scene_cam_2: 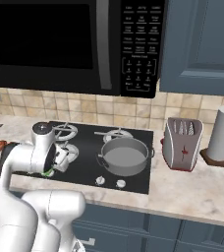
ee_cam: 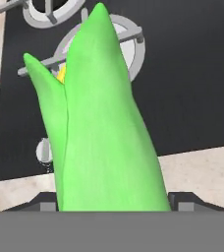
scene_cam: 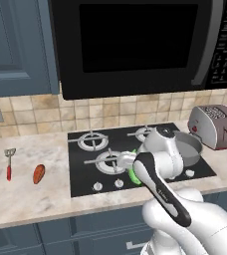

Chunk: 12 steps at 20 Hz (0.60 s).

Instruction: Put the corn and sweet potato in the pot. Retrieve the spatula and lightly stir the vegetables in the pot.

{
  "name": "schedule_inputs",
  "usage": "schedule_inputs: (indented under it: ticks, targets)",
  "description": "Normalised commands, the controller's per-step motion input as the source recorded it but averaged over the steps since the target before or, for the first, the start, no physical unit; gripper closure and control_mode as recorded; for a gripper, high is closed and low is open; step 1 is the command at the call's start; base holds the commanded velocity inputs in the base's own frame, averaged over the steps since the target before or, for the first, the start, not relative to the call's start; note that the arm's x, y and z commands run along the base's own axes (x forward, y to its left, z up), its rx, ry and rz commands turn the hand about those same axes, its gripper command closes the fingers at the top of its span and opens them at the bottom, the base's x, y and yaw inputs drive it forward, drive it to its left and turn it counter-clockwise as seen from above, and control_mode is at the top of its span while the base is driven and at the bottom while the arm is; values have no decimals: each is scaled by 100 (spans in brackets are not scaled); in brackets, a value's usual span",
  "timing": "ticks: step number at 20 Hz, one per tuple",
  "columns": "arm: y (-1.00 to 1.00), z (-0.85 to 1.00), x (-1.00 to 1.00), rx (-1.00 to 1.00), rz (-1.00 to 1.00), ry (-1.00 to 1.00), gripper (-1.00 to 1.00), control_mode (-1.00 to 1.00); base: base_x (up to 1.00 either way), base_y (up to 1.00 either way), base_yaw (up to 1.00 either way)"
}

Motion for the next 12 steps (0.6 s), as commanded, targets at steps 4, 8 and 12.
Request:
schedule_inputs:
  ticks: [4,8,12]
  targets:
    - [-81,11,12,-6,-12,6,100,-100,0,0,0]
    - [-89,27,5,-14,-10,10,100,-100,0,0,0]
    - [-71,22,-5,-17,-2,7,100,-100,0,0,0]
